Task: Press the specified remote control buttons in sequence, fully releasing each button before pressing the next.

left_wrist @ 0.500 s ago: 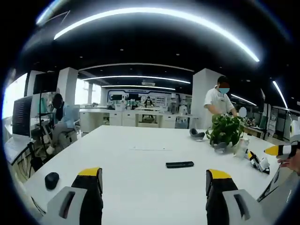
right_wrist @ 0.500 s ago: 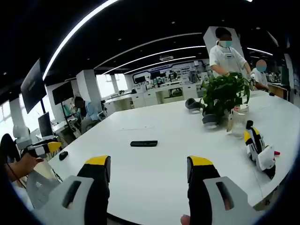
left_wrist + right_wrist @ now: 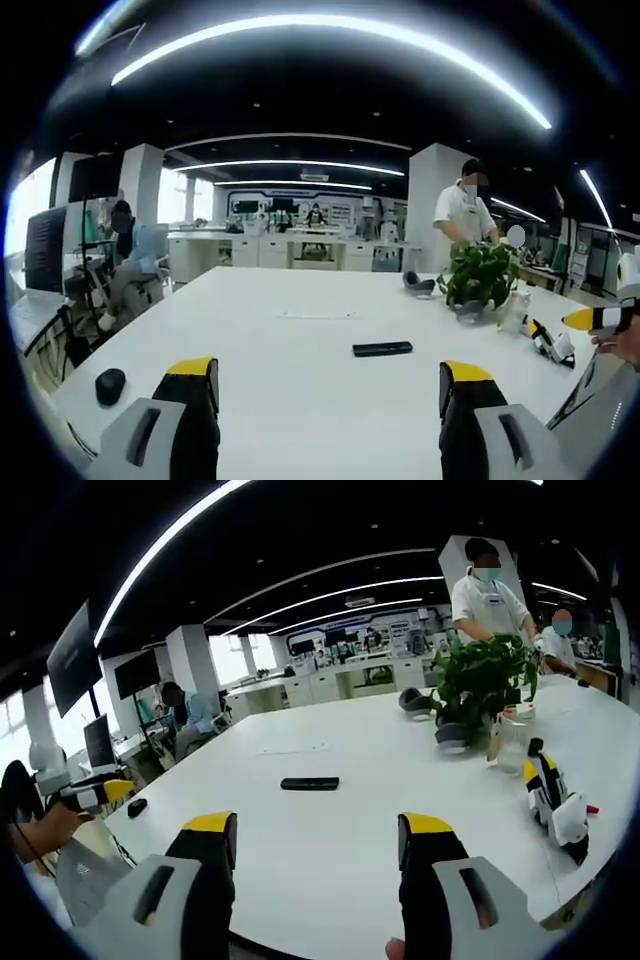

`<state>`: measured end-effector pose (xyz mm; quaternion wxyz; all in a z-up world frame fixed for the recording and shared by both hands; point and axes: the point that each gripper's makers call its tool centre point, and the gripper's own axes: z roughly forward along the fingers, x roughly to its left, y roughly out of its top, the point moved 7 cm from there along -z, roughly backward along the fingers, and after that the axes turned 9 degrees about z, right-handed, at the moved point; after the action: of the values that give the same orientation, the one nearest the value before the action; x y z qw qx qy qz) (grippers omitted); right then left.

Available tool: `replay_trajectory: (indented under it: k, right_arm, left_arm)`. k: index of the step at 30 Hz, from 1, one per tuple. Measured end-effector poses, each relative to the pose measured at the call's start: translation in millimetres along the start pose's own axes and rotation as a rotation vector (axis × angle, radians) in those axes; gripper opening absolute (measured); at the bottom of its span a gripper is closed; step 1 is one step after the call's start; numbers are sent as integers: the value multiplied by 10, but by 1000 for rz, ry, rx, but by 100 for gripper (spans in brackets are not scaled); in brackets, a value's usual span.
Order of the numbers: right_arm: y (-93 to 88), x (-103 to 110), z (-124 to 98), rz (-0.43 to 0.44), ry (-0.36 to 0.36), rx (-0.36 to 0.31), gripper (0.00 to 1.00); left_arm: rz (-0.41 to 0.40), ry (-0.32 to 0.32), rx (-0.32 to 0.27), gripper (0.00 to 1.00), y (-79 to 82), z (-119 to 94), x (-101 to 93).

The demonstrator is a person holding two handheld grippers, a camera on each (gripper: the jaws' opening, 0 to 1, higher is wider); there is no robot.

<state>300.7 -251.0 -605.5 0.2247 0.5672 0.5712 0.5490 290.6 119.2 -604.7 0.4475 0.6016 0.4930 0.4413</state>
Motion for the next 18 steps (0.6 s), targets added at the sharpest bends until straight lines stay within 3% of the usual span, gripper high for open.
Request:
replay_trajectory:
  k: [18]
  right_arm:
    - [-14, -12, 11, -5, -6, 11, 66]
  left_arm:
    - [-2, 2, 6, 95, -4, 0, 5]
